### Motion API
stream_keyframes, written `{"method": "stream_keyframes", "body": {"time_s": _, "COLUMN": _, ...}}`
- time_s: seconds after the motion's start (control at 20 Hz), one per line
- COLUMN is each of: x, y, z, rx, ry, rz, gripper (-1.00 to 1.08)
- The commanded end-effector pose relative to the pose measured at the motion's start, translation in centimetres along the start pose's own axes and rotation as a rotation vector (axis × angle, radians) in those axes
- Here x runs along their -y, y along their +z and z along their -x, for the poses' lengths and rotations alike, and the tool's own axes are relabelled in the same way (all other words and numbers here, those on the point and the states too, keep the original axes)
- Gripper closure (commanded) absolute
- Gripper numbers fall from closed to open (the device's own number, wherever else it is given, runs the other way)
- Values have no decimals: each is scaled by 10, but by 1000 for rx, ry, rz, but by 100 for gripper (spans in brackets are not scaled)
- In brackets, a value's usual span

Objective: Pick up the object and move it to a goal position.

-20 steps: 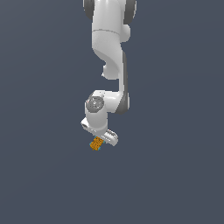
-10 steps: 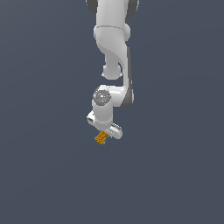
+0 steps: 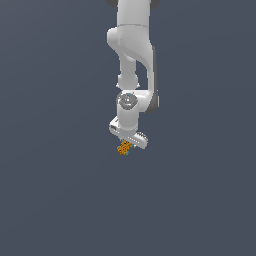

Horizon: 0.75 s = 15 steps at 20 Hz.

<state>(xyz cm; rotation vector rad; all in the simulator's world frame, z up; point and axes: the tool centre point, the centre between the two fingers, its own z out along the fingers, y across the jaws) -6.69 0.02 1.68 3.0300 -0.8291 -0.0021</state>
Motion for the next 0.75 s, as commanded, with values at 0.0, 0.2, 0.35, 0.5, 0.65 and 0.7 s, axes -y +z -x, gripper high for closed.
{"method": "stream_keyframes", "body": {"time_s": 0.0, "x": 1, "y": -1, "z": 13, "rx": -1, "ry": 0, "rz": -1, "gripper": 108}}
{"method": "stream_keyframes", "body": {"time_s": 0.2, "x": 3, "y": -1, "z": 27, "rx": -1, "ry": 0, "rz": -1, "gripper": 108}}
{"method": "stream_keyframes", "body": {"time_s": 0.35, "x": 4, "y": -1, "z": 33, "rx": -1, "ry": 0, "rz": -1, "gripper": 108}}
{"method": "stream_keyframes", "body": {"time_s": 0.5, "x": 4, "y": -1, "z": 34, "rx": -1, "ry": 1, "rz": 0, "gripper": 108}}
{"method": "stream_keyframes", "body": {"time_s": 0.65, "x": 5, "y": -1, "z": 33, "rx": -1, "ry": 1, "rz": 0, "gripper": 108}}
{"method": "stream_keyframes", "body": {"time_s": 0.7, "x": 5, "y": -1, "z": 32, "rx": -1, "ry": 1, "rz": 0, "gripper": 108}}
